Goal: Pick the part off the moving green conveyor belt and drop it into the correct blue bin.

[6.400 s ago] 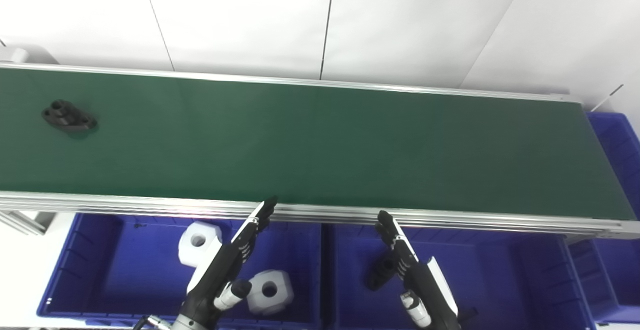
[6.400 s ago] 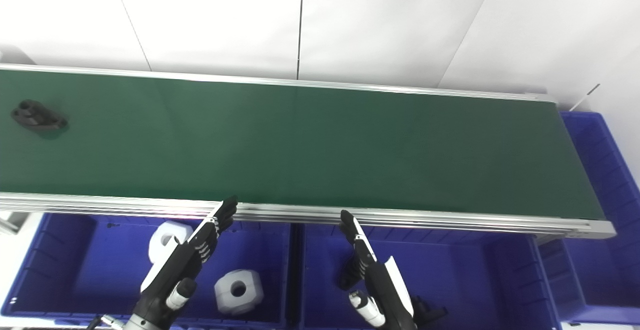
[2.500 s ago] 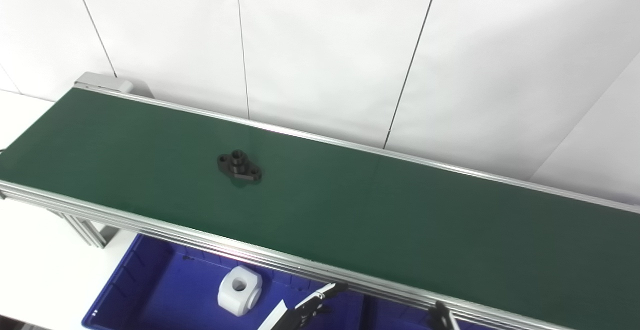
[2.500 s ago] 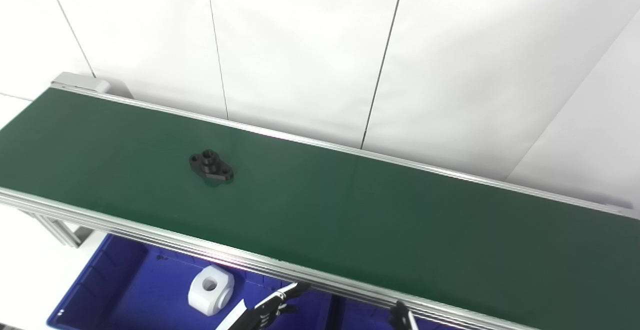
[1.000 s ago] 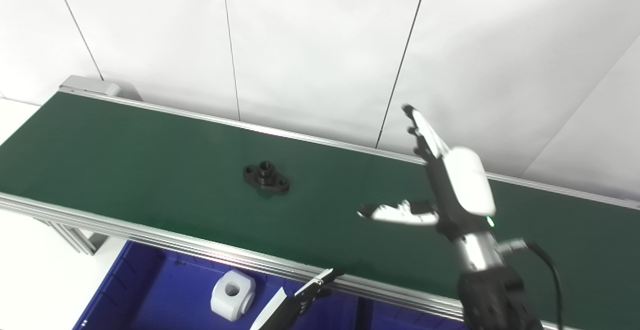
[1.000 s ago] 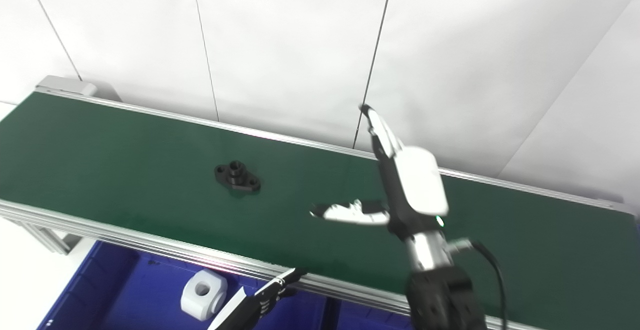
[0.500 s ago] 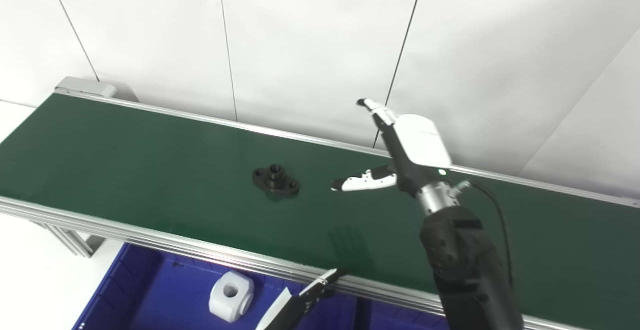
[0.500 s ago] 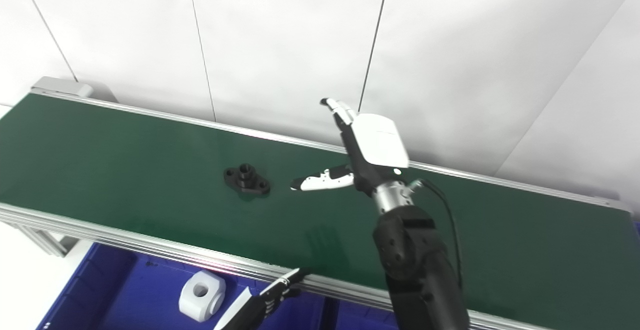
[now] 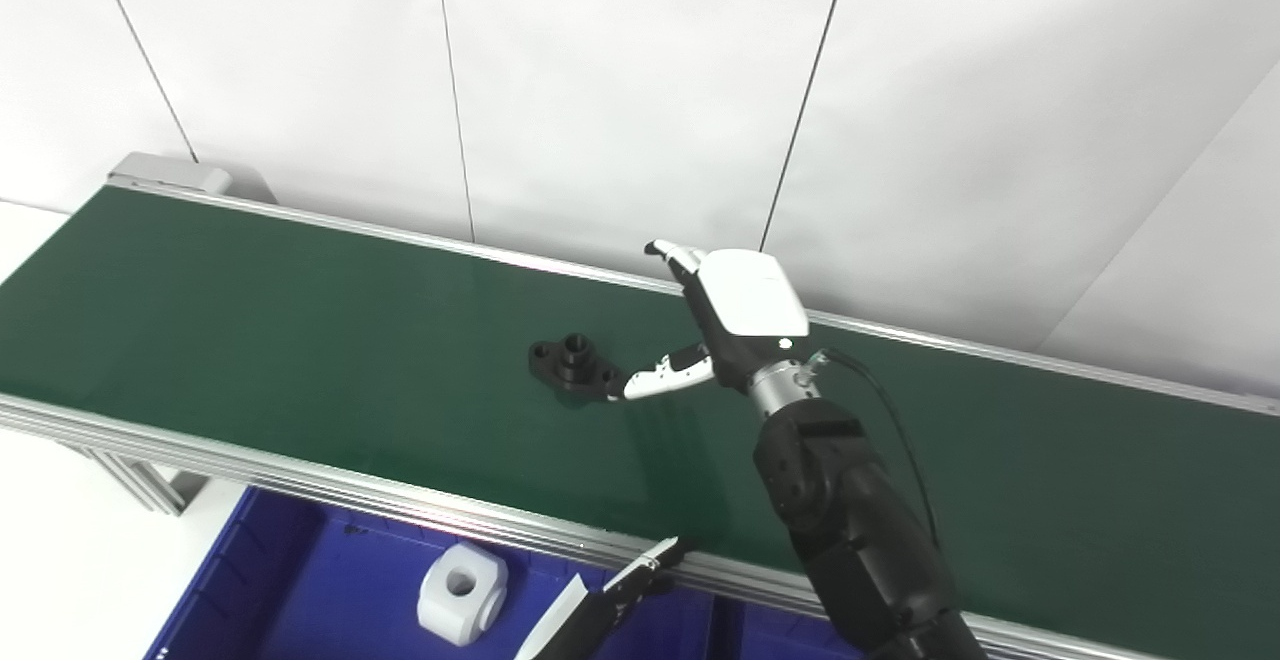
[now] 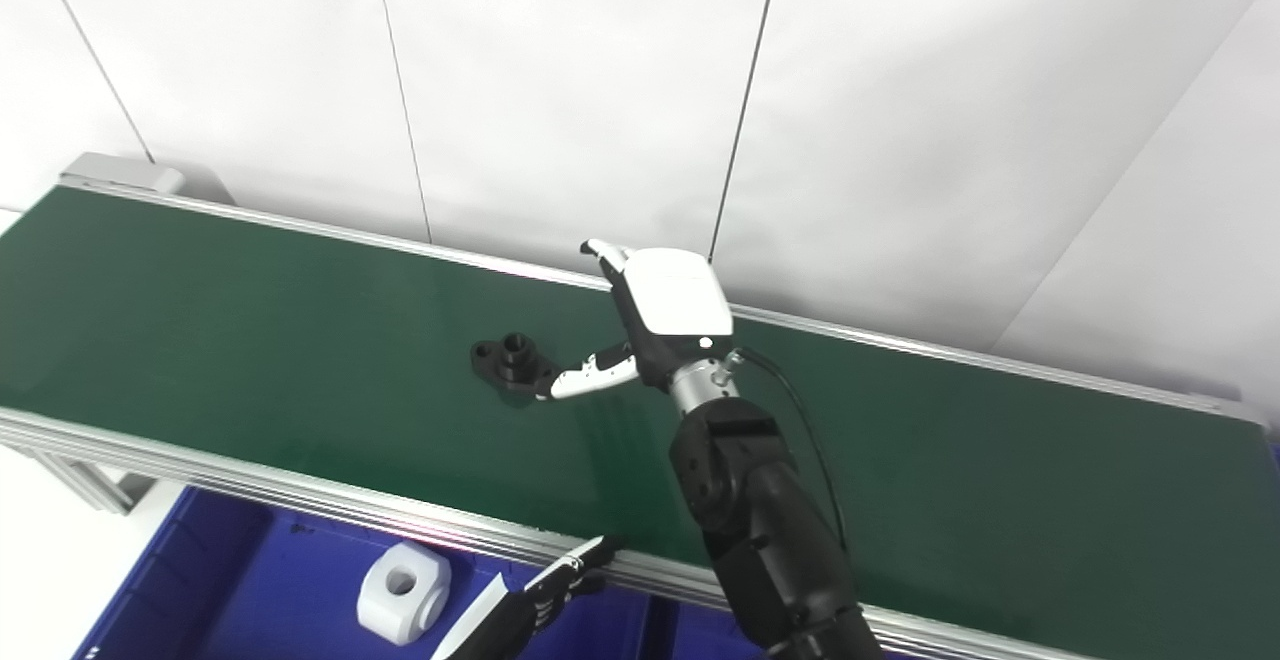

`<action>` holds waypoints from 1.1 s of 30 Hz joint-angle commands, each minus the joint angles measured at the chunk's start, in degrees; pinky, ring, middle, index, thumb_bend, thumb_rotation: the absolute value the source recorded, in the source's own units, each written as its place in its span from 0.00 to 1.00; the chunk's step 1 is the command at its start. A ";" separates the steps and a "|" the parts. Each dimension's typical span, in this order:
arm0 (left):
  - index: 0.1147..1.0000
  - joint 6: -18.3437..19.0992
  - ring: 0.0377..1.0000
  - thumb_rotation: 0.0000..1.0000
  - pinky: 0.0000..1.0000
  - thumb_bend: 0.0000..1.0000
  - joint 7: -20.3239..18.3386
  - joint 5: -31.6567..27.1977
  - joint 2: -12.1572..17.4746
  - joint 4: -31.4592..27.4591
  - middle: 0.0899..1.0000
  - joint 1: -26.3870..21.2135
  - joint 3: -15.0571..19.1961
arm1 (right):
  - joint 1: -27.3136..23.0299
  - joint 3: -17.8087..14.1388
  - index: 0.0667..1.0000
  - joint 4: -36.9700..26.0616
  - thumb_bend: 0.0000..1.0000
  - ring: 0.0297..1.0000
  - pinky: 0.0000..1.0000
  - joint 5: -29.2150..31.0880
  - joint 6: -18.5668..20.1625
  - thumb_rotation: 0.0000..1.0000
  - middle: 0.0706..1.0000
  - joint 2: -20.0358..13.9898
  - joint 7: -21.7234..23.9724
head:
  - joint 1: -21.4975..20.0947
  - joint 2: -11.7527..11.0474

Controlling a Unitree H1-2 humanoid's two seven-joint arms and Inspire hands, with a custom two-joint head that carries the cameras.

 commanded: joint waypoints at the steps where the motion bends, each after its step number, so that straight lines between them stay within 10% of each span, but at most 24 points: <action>1: 0.92 -2.03 0.96 0.87 0.90 1.00 0.59 0.06 -0.49 -1.87 0.97 -0.05 -0.31 | -3.00 0.71 0.86 0.82 1.00 0.76 0.62 -0.56 1.45 0.56 0.84 1.31 -2.87 | 0.12 0.07; 19: 0.91 -1.90 0.96 0.86 0.88 0.98 1.11 1.84 -1.41 -4.57 0.96 1.60 -0.98 | -5.06 4.62 0.83 14.48 1.00 0.71 0.54 1.12 2.27 0.53 0.81 2.54 -7.43 | 1.76 0.79; 33: 0.90 -2.04 0.95 0.85 0.87 0.95 2.87 3.38 -1.19 -5.80 0.95 2.19 -2.36 | -4.37 5.69 0.74 20.00 0.89 0.37 0.26 2.72 3.74 0.50 0.57 3.83 -14.26 | 2.69 0.88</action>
